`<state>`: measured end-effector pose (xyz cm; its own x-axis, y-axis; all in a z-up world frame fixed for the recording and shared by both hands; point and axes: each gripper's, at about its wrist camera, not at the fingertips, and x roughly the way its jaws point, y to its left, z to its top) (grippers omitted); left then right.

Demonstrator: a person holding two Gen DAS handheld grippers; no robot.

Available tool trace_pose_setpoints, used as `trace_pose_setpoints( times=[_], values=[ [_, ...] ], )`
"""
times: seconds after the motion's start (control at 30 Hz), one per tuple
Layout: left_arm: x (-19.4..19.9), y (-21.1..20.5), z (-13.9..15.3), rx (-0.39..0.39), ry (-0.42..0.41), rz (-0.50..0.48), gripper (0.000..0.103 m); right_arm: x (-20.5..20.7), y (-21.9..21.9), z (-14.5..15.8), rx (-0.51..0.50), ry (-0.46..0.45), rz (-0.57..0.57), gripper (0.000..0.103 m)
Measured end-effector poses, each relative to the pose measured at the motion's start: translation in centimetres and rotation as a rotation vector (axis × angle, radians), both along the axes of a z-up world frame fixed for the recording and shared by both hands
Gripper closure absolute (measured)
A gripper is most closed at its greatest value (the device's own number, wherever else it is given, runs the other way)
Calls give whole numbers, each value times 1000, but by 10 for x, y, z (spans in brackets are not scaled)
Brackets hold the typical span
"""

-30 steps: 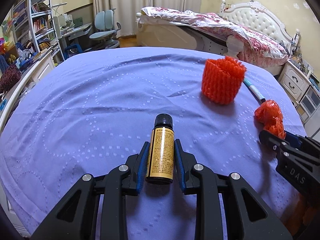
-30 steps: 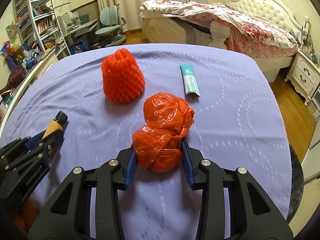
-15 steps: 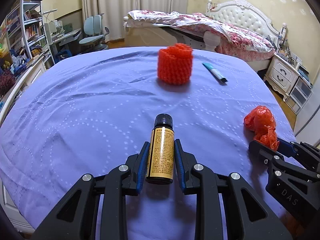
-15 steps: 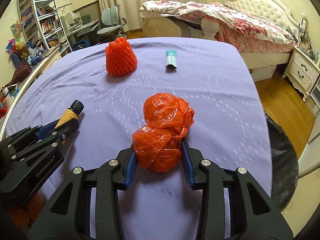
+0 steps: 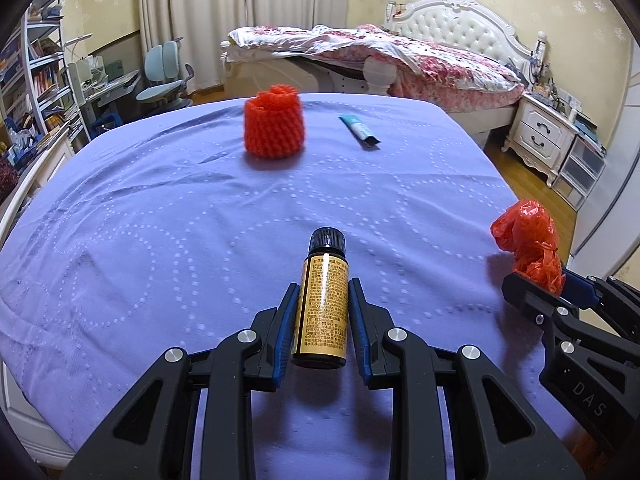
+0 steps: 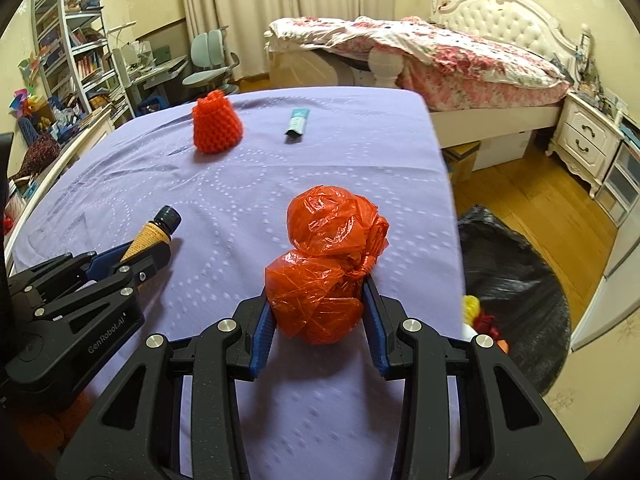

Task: Collect trash
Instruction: 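Carry the yellow bottle and orange bags over the black bin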

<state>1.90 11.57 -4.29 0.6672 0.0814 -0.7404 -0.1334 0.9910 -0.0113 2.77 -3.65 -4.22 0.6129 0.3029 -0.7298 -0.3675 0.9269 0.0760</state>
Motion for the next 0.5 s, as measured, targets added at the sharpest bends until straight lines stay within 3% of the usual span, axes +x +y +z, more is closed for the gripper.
trace_pose_setpoints(
  times=[0.5],
  values=[
    [0,-62,1,11,-17,-110,76,-4,-81,-1,24,-20,-180,65]
  ],
)
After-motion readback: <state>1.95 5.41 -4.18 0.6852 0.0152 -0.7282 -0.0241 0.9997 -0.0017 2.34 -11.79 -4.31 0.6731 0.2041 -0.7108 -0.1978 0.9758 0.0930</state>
